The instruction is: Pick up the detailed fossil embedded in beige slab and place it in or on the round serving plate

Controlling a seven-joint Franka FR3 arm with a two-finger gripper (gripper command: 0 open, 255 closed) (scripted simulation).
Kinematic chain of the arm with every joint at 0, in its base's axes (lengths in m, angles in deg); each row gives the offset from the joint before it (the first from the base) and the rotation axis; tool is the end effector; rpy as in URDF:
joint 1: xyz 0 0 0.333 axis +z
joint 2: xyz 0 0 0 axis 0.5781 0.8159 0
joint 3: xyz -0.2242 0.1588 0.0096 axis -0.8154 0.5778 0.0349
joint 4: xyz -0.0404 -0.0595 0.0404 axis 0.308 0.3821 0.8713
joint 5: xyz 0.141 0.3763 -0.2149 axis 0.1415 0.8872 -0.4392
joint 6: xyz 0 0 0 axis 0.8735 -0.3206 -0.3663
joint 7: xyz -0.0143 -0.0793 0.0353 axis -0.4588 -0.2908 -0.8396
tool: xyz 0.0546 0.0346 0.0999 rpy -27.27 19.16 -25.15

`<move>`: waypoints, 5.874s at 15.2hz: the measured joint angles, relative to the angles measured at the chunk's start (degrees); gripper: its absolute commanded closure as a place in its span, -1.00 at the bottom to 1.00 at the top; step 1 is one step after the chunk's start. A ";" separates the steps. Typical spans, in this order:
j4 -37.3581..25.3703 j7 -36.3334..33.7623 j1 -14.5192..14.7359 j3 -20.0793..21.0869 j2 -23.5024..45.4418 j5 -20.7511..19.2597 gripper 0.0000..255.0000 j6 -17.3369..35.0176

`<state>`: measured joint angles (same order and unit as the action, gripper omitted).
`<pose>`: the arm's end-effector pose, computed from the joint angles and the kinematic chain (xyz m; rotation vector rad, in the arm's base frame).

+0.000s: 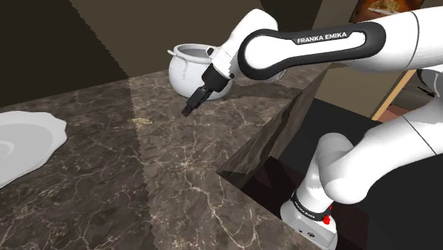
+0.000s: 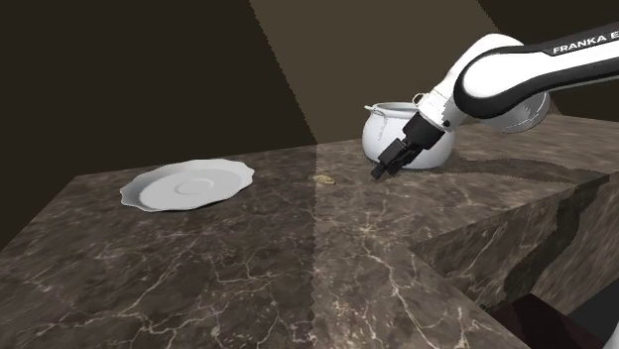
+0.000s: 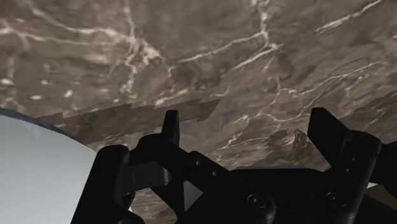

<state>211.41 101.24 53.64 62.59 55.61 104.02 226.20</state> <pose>0.4703 0.1782 0.4575 -2.6765 -0.5286 -0.6464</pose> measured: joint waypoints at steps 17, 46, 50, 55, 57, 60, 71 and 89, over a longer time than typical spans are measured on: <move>-7.58 19.68 16.95 -2.19 18.47 18.82 -1.00 25.51; -12.30 10.62 12.61 0.25 15.66 9.90 1.00 18.36; -14.32 8.16 11.48 0.85 14.86 7.62 1.00 15.68; -18.97 4.05 10.71 2.98 17.82 4.71 1.00 14.77; -23.36 1.09 10.47 4.73 22.17 2.50 1.00 15.41; -28.17 -4.03 10.48 7.04 27.00 -1.58 1.00 16.27; -56.21 -22.93 16.39 8.18 50.07 -20.12 1.00 12.93; -75.57 -29.54 22.87 5.49 68.50 -26.50 1.00 12.23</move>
<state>135.84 71.70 76.51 68.08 124.11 77.52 238.42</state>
